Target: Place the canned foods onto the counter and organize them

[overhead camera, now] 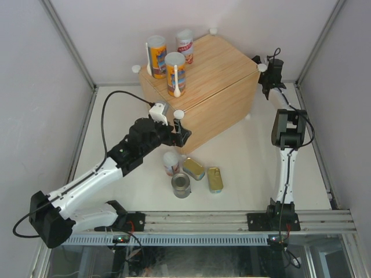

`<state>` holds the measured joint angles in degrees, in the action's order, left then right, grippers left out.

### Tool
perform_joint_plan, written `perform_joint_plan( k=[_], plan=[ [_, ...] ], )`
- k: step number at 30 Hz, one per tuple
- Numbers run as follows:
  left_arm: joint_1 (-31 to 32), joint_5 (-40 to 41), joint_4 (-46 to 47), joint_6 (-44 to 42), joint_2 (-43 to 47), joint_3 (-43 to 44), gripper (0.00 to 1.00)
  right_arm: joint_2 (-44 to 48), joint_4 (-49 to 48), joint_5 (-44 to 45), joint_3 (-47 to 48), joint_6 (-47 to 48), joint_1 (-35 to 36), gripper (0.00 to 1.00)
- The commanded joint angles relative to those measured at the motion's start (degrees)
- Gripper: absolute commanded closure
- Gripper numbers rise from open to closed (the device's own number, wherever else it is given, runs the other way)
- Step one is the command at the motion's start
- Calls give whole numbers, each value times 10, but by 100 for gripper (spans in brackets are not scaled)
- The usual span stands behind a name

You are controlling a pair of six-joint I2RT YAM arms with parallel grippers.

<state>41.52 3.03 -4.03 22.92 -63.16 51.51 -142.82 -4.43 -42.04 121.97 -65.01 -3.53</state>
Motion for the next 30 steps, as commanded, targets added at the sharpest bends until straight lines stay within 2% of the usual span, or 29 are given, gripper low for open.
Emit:
perform_joint_plan(
  k=[1,30],
  plan=[
    [3,14,5,-5,26,-12,11,63,-12,-109,-8,53,76,17],
    [7,35,-34,5,96,-34,12,105,-45,-115,-81,55,111,16]
  ],
)
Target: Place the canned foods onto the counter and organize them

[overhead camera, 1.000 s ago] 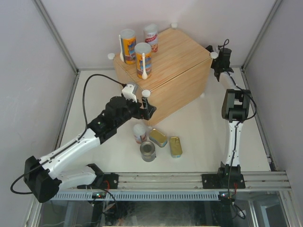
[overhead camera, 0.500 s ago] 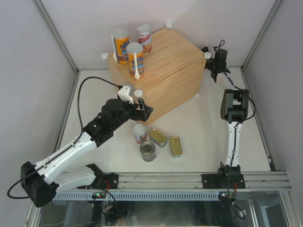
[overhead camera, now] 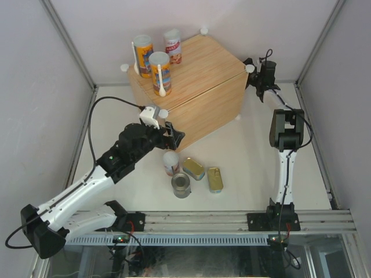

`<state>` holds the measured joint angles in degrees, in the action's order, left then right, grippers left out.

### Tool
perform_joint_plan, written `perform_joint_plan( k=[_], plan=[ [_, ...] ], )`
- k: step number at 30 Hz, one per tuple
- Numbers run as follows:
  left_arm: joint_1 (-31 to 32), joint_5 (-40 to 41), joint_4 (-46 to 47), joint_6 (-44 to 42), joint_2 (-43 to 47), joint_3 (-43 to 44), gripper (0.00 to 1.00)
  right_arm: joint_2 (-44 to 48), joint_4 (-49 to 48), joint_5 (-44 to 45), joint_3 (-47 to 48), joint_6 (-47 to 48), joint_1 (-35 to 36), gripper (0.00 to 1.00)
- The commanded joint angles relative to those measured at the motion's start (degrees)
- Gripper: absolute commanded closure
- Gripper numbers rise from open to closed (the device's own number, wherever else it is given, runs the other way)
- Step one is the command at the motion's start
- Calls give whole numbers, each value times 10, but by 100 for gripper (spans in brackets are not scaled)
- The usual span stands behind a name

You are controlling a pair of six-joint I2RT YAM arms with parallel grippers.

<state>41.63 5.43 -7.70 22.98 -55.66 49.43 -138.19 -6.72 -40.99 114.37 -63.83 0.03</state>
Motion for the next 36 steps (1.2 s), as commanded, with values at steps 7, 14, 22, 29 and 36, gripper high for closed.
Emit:
perform_joint_plan(
  k=[7,14,22,29,36],
  plan=[
    [19,32,-16,4,38,-15,12,59,-23,-127,-6,43,83,16],
    [29,60,-49,3,56,-12,11,77,-27,-99,-28,42,63,13],
    [36,87,-96,17,82,-13,11,119,-26,-45,-71,51,5,13],
    [40,97,-131,28,98,-11,10,166,-28,7,-134,59,-40,12],
    [41,125,-192,49,114,3,10,268,59,109,-214,163,-48,12]
  ],
)
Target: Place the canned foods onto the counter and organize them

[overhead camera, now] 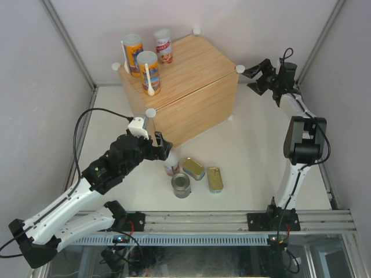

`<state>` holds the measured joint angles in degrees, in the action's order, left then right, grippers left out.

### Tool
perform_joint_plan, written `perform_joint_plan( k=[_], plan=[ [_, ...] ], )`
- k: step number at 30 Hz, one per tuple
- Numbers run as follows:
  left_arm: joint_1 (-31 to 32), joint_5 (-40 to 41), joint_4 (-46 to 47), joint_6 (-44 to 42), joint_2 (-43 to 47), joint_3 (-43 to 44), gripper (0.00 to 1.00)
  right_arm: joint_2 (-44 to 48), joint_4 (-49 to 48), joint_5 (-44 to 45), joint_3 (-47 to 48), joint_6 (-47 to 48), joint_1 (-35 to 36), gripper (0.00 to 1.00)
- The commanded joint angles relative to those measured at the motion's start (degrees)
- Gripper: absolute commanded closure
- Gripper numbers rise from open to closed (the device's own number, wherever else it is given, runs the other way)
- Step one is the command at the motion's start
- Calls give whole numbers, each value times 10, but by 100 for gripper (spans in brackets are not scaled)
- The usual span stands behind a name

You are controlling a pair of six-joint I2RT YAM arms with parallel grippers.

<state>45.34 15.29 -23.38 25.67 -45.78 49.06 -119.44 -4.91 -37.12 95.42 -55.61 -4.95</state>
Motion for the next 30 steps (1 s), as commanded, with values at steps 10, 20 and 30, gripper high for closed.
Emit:
perform_joint_plan(
  k=[10,20,30],
  plan=[
    [6,47,-117,70,50,12,10,260,161,251,-135,250,54,11],
    [9,46,-135,103,103,-23,10,433,191,387,-298,319,180,11],
    [10,60,-150,114,119,-32,9,468,227,478,-321,352,427,8]
  ],
)
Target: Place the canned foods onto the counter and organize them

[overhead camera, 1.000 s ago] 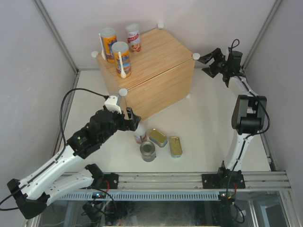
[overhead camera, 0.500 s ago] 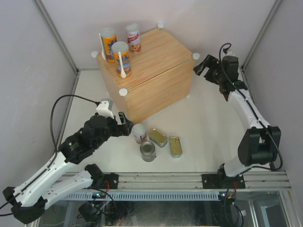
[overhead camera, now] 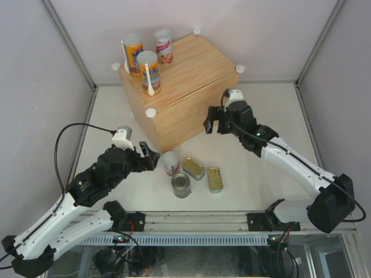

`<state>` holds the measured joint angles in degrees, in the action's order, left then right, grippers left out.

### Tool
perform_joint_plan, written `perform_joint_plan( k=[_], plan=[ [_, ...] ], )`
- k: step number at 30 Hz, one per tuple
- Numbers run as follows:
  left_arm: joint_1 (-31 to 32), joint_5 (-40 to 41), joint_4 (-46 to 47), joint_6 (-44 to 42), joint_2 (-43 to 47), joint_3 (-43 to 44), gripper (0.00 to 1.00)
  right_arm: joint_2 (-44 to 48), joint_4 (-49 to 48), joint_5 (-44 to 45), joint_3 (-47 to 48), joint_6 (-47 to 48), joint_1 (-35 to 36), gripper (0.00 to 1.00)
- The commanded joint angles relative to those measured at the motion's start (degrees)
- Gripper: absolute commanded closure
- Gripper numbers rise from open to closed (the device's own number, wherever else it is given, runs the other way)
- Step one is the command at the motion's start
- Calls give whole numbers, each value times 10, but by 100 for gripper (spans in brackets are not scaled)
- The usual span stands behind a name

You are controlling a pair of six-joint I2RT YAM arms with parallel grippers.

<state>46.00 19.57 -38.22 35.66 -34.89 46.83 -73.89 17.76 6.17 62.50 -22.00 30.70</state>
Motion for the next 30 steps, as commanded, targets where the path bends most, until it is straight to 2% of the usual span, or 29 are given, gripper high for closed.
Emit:
perform_joint_plan(
  k=[1,7,12,21,30],
  plan=[
    [3,19,-3,17,12,-11,9,9,1,45,11,12,89,8],
    [3,31,-11,26,34,-23,9,-47,8,69,46,11,203,4],
    [4,41,-20,40,52,-32,8,-90,14,66,78,9,258,2],
    [3,60,-39,55,80,-41,8,-154,15,56,117,20,323,0],
    [3,70,-57,56,89,-36,7,-202,8,52,128,23,334,0]
  ],
)
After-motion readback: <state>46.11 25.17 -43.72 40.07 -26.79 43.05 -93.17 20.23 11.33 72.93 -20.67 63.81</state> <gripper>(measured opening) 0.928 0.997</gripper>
